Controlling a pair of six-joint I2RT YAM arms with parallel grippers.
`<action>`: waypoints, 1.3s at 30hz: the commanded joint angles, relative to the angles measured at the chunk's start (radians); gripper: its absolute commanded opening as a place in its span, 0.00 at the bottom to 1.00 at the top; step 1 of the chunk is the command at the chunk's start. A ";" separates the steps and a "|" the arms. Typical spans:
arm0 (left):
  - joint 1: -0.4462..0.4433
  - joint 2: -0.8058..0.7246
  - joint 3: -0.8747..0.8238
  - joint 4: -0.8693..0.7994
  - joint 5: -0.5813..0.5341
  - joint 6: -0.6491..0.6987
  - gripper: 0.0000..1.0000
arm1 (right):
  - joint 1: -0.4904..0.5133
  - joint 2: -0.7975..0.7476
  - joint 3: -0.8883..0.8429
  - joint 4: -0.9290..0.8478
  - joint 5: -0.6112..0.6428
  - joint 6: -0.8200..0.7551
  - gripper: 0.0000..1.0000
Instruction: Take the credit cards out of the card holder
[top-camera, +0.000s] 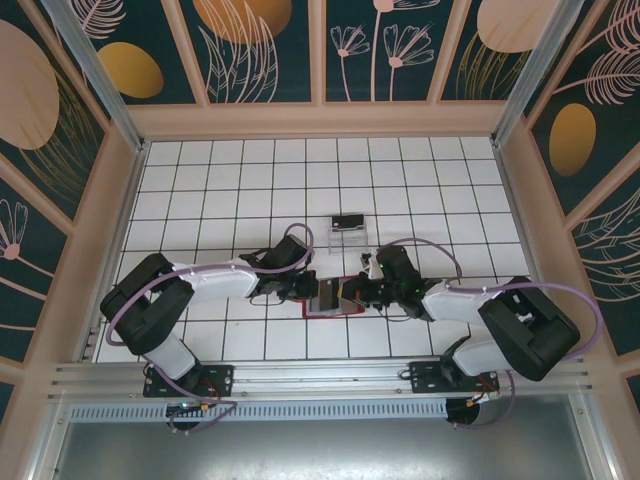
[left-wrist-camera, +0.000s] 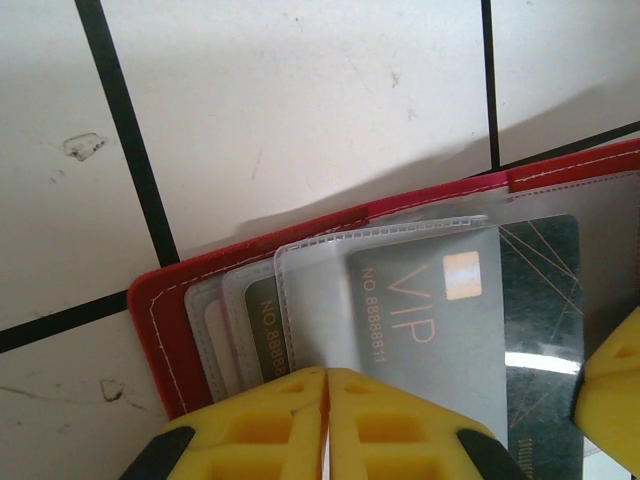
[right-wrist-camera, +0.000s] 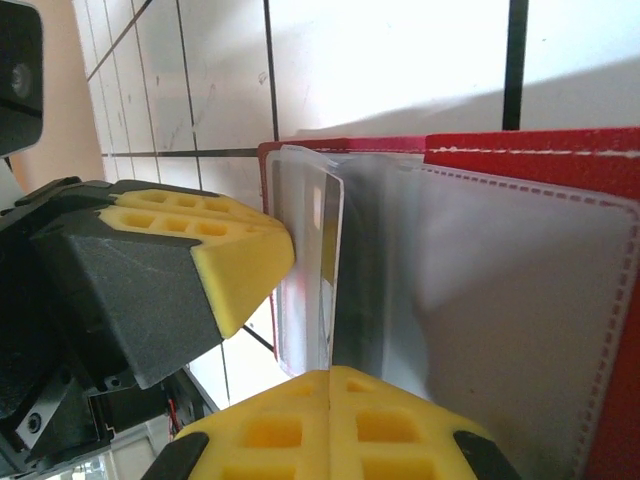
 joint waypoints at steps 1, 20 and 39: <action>-0.001 0.051 -0.041 -0.158 -0.051 0.003 0.10 | -0.006 0.037 0.022 0.037 -0.019 -0.021 0.09; -0.001 0.052 -0.057 -0.145 -0.050 -0.001 0.09 | -0.002 0.103 0.042 0.044 -0.012 -0.015 0.06; -0.001 0.033 -0.032 -0.147 -0.069 0.010 0.10 | -0.058 -0.091 0.249 -0.549 0.136 -0.511 0.00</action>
